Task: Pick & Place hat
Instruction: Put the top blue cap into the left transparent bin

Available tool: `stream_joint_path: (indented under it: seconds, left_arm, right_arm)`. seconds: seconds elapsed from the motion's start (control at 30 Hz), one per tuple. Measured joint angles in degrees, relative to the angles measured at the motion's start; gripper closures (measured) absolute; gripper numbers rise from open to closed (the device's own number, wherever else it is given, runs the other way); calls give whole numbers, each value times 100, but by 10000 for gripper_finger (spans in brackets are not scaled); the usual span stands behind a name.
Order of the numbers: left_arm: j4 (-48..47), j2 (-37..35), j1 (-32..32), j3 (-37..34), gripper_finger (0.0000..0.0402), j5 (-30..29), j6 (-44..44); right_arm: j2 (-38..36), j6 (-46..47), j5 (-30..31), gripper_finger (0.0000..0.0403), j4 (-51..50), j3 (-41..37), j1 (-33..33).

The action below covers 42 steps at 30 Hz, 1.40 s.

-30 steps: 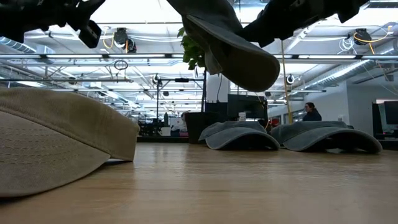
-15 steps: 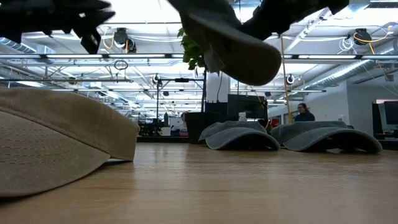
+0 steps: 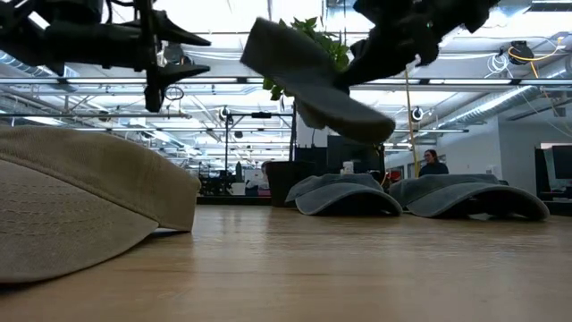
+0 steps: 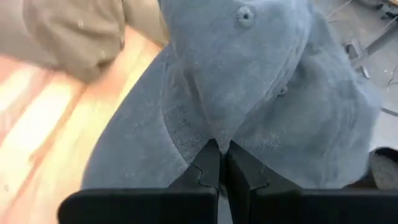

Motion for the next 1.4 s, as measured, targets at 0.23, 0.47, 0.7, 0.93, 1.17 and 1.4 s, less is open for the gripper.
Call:
stream_joint_path:
  seconds: [0.23, 0.47, 0.7, 0.93, 1.17, 1.4]
  left_arm:
    - [-45, 851, 20, 425, 152, 376, -554]
    - [-40, 1648, 22, 968, 131, 658, -526]
    - [-45, 2149, 20, 1322, 130, 682, -398]
    - [-43, 2328, 20, 1524, 130, 709, -384]
    - [-42, 2319, -52, 1692, 130, 710, -244]
    - [25, 2737, 40, 1898, 131, 847, -344]
  right_arm:
    - [311, -522, 500, 403, 243, -1, -2]
    - [369, -734, 461, 403, 520, -3, 47]
    - [367, -746, 463, 403, 651, -3, 125]
    - [367, -748, 466, 403, 665, -3, 122]
    - [367, -743, 464, 403, 707, -3, 122]
    - [362, -702, 465, 403, 701, -3, 122]
